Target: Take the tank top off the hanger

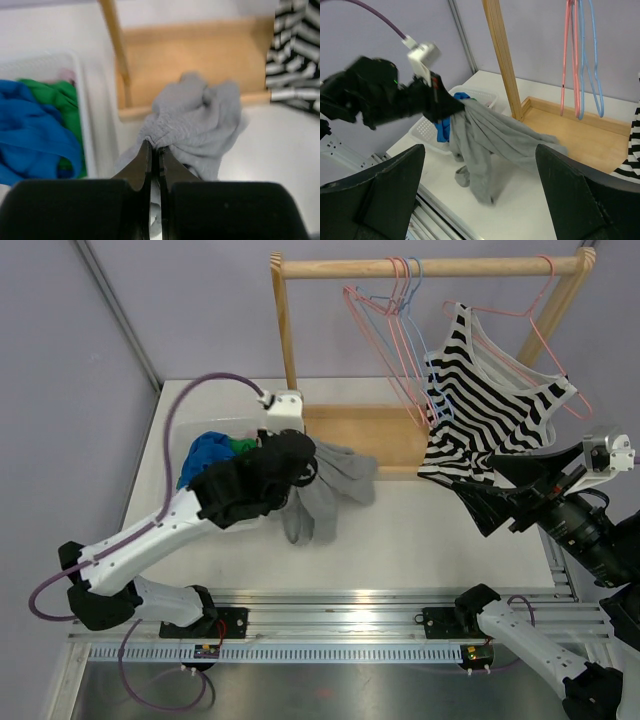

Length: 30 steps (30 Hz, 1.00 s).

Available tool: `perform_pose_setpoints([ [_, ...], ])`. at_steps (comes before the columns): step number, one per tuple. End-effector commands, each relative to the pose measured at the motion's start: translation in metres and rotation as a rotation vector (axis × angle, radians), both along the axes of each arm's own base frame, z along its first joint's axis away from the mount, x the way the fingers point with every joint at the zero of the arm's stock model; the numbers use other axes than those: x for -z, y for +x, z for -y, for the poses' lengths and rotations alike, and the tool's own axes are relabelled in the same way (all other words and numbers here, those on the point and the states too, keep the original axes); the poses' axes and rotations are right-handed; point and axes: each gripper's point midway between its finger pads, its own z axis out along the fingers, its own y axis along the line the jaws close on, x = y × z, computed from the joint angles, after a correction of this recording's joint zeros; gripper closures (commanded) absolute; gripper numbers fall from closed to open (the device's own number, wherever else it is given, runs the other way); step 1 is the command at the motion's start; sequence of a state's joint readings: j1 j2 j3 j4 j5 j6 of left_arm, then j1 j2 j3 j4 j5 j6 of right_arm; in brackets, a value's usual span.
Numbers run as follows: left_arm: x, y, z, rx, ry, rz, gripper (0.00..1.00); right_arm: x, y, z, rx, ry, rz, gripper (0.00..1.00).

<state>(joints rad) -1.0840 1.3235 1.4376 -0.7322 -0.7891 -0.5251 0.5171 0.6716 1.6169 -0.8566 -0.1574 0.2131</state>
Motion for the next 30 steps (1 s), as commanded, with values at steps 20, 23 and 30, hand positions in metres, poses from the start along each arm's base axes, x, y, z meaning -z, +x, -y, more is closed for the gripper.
perform_pose_setpoints([
  [20,-0.179,0.035,-0.236,-0.53,0.096,0.274,1.0,-0.02,0.006,-0.006,-0.016,0.013,0.071,0.0],
  [23,-0.151,0.061,-0.237,-0.492,0.067,0.207,1.0,-0.018,0.01,-0.009,-0.019,0.006,0.062,0.01],
  [30,-0.049,0.143,-0.233,-0.42,0.006,-0.078,1.0,-0.009,0.023,-0.02,-0.036,-0.013,0.032,0.0],
])
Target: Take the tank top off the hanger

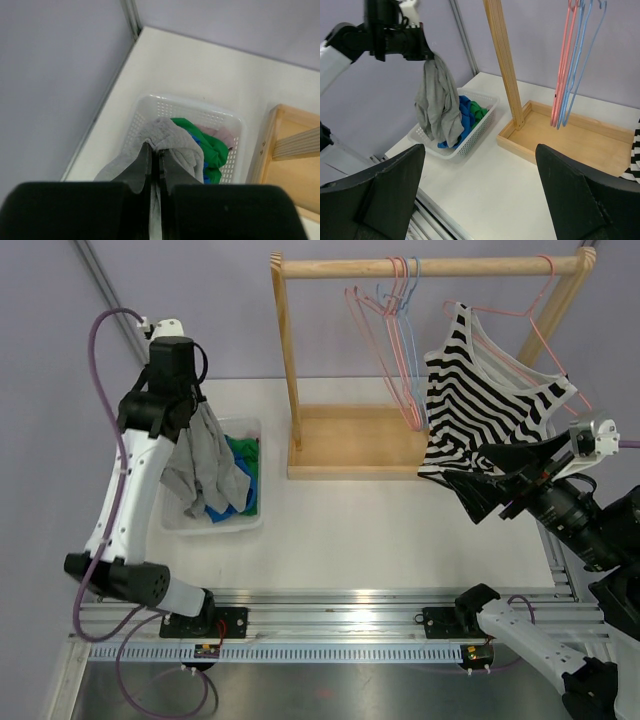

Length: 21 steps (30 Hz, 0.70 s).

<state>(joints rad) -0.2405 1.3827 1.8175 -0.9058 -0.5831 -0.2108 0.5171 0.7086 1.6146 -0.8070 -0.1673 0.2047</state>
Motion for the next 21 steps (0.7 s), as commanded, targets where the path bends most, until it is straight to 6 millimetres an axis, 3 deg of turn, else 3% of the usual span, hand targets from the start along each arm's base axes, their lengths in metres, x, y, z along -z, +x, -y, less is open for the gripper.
perform_pose_setpoints([
  [1,0.053,0.049,0.025,0.128,-0.146,-0.108,1.0,0.002,0.015,-0.013,-0.026,-0.021,0.005,0.01],
  [2,0.068,0.057,0.024,0.118,-0.167,-0.14,1.0,0.005,0.018,-0.014,-0.021,-0.028,-0.008,0.0],
  [3,0.1,0.07,0.031,0.137,-0.189,-0.218,1.0,0.008,0.024,-0.011,0.012,-0.032,-0.018,0.01],
  [5,0.146,0.078,0.027,0.093,-0.23,-0.318,1.0,0.02,0.038,-0.005,0.085,-0.047,-0.072,0.01],
  [6,0.166,0.081,0.026,0.079,-0.249,-0.366,1.0,0.025,0.051,0.01,0.191,-0.056,-0.095,0.01],
  [7,0.205,0.085,0.014,0.019,-0.275,-0.46,1.0,0.033,0.059,0.017,0.25,-0.088,-0.141,0.0],
  [9,0.242,0.084,0.007,-0.017,-0.332,-0.562,1.0,0.04,0.074,0.039,0.406,-0.123,-0.177,0.0],
  [10,0.275,0.083,0.003,-0.042,-0.35,-0.649,1.0,0.043,0.077,0.045,0.442,-0.142,-0.189,0.01],
  [12,0.297,0.084,-0.001,-0.058,-0.375,-0.704,1.0,0.046,0.085,0.053,0.503,-0.161,-0.198,0.01],
  [14,0.311,0.081,-0.002,-0.079,-0.378,-0.766,1.0,0.047,0.09,0.058,0.545,-0.172,-0.207,0.0],
  [15,0.307,0.083,-0.001,-0.077,-0.384,-0.756,1.0,0.047,0.093,0.067,0.601,-0.18,-0.209,0.01],
  [16,0.302,0.086,-0.001,-0.072,-0.386,-0.733,0.91,0.048,0.098,0.07,0.629,-0.202,-0.219,0.01],
  [17,0.28,0.086,-0.001,-0.065,-0.389,-0.674,0.85,0.049,0.1,0.075,0.657,-0.219,-0.224,0.01],
  [18,0.27,0.086,-0.002,-0.064,-0.386,-0.644,0.8,0.048,0.103,0.079,0.688,-0.23,-0.228,0.01],
  [20,0.246,0.085,-0.002,-0.054,-0.384,-0.585,0.62,0.047,0.108,0.078,0.694,-0.255,-0.239,0.01],
  [21,0.223,0.083,-0.002,-0.04,-0.383,-0.533,0.53,0.045,0.11,0.077,0.696,-0.255,-0.236,0.01],
])
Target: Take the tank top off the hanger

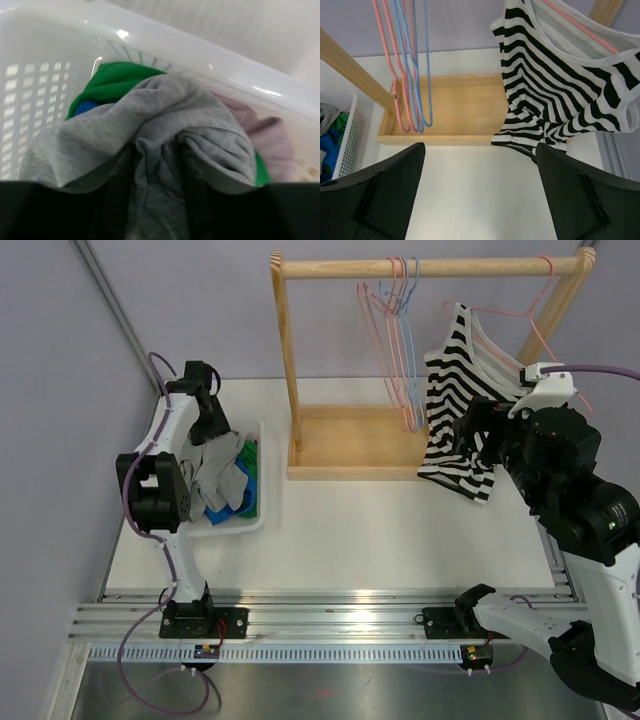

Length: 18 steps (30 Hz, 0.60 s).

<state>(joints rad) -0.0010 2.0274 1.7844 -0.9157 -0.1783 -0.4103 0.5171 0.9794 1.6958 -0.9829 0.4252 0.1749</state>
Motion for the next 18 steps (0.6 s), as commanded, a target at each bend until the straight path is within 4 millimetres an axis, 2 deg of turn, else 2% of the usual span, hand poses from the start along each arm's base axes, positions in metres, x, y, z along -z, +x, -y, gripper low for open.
perform_pose_setpoints([
  [1,-0.073,-0.013,0.008,0.016,-0.033,0.142,0.37,-0.022,0.005,0.018,0.098,-0.04,0.045,0.01],
  [2,-0.083,-0.015,0.009,0.02,-0.033,0.165,0.29,-0.025,0.007,0.019,0.106,-0.046,0.05,0.01],
  [3,-0.103,-0.02,0.01,0.029,-0.037,0.213,0.22,-0.027,0.009,0.022,0.125,-0.057,0.052,0.01],
  [4,-0.112,-0.022,0.011,0.041,-0.039,0.233,0.17,-0.035,0.014,0.022,0.134,-0.068,0.06,0.0],
  [5,-0.125,-0.024,0.012,0.049,-0.043,0.262,0.08,-0.039,0.016,0.023,0.145,-0.076,0.063,0.0],
  [6,-0.143,-0.029,0.015,0.064,-0.053,0.305,0.04,-0.051,0.015,0.027,0.162,-0.076,0.084,0.01],
  [7,-0.154,-0.033,0.015,0.074,-0.052,0.33,0.01,-0.052,0.022,0.026,0.165,-0.108,0.076,0.01],
  [9,-0.172,-0.04,0.018,0.089,-0.066,0.378,0.01,-0.058,0.028,0.033,0.195,-0.138,0.072,0.01],
  [10,-0.192,-0.047,0.02,0.097,-0.066,0.432,0.01,-0.068,0.035,0.034,0.192,-0.154,0.08,0.01],
  [11,-0.195,-0.053,0.022,0.105,-0.069,0.443,0.01,-0.071,0.041,0.048,0.23,-0.16,0.07,0.0],
  [12,-0.202,-0.059,0.025,0.116,-0.072,0.462,0.01,-0.083,0.038,0.043,0.154,-0.126,0.082,0.01],
  [13,-0.221,-0.071,0.03,0.135,-0.073,0.521,0.01,-0.074,0.057,0.042,0.15,-0.132,0.035,0.0],
  [14,-0.226,-0.08,0.034,0.151,-0.078,0.544,0.01,-0.073,0.063,0.052,0.163,-0.165,0.017,0.0],
  [15,-0.22,-0.086,0.041,0.173,-0.097,0.556,0.01,-0.075,0.068,0.056,0.165,-0.2,0.017,0.01],
  [16,-0.238,-0.107,0.052,0.213,-0.109,0.629,0.01,-0.068,0.083,0.058,0.167,-0.219,-0.007,0.0],
  [17,-0.239,-0.116,0.057,0.229,-0.115,0.652,0.01,-0.065,0.091,0.058,0.151,-0.214,-0.015,0.01],
  [18,-0.223,-0.123,0.062,0.246,-0.119,0.64,0.01,-0.066,0.098,0.075,0.2,-0.2,-0.013,0.01],
])
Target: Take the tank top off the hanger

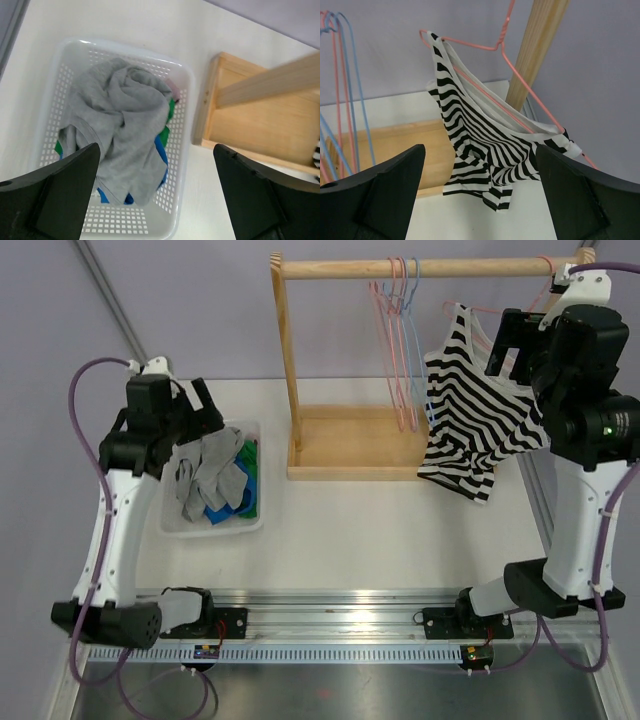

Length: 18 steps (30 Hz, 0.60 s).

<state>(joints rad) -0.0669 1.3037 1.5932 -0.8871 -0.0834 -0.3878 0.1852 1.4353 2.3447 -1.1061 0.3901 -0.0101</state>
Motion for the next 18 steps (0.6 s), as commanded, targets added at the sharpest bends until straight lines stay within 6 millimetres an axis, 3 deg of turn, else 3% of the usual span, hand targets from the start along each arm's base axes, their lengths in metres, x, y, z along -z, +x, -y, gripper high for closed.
perform_pose_setpoints([
  [1,-0.007,-0.033,0.035,0.148,-0.017,0.113,0.01,0.024,0.032,0.014,-0.035,-0.033,-0.1,0.0],
  [2,-0.018,-0.05,0.037,0.168,-0.019,0.175,0.01,0.023,0.04,0.019,-0.028,-0.018,-0.086,0.01],
  [3,-0.002,-0.058,0.042,0.187,-0.018,0.169,0.01,0.029,0.05,0.041,0.024,-0.015,-0.1,0.0],
  [6,0.003,-0.083,0.052,0.264,0.0,0.226,0.01,0.026,0.069,0.052,0.02,-0.045,-0.06,0.01],
  [7,0.023,-0.087,0.053,0.29,0.025,0.193,0.01,0.024,0.071,0.059,0.029,-0.049,-0.043,0.0],
  [8,0.028,-0.089,0.052,0.29,0.038,0.193,0.01,0.016,0.076,0.058,0.005,-0.054,0.001,0.0],
  [12,0.05,-0.088,0.059,0.318,0.049,0.144,0.01,0.031,0.094,0.063,-0.042,-0.108,-0.036,0.01],
  [17,0.054,-0.088,0.063,0.338,0.044,0.133,0.01,0.06,0.115,0.057,-0.162,-0.115,-0.118,0.04],
  [18,0.052,-0.088,0.063,0.339,0.043,0.146,0.01,0.067,0.118,0.055,-0.181,-0.108,-0.13,0.09],
])
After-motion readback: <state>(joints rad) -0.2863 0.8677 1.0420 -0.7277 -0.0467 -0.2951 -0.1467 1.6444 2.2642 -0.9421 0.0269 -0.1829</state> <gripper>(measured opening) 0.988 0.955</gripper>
